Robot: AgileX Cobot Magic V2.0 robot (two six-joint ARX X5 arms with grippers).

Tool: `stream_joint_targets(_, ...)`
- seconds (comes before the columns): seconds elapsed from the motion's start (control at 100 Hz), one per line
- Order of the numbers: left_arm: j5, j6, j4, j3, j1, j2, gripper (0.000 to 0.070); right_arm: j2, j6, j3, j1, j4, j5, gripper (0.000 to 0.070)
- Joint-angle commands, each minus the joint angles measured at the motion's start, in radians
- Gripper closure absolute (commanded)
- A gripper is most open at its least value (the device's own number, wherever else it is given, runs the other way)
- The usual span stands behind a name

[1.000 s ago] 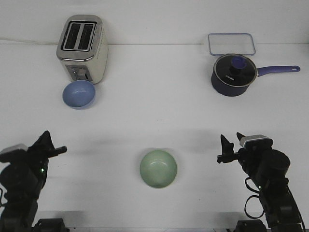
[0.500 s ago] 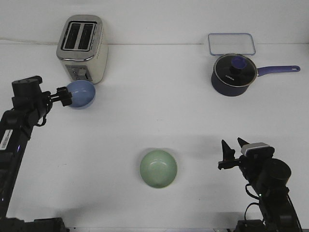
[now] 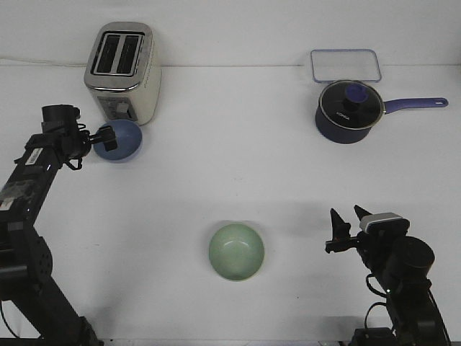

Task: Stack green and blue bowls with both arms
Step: 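Reach the left gripper to the light blue bowl by the toaster and grasp its rim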

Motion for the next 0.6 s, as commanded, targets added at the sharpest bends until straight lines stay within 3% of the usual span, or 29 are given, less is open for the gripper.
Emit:
stream_joint_targets(0.0,0.01,0.007,0.024,0.02,0.002,0.046,0.0073,0.004,0.014,0.006,0.0,0.009,-0.004,0.0285)
stream_joint_targets(0.24,0.014,0.0,0.101,0.02,0.001,0.115,0.0101,0.005,0.013,0.006,0.0,0.009,-0.004,0.0285)
stream_joint_targets(0.32,0.018,0.002,0.098,0.02,0.001,0.125,0.0282,0.005,0.013,0.006,0.0,0.009,-0.004,0.0285)
stream_joint_targets(0.44,0.026,0.005,0.086,0.02,-0.003,0.133,0.07,0.005,0.013,0.006,0.0,0.01,-0.004,0.0285)
stream_joint_targets(0.59,0.063,0.011,0.064,0.023,-0.004,0.127,0.0688,0.005,0.013,0.006,0.0,0.01,-0.003,0.0285)
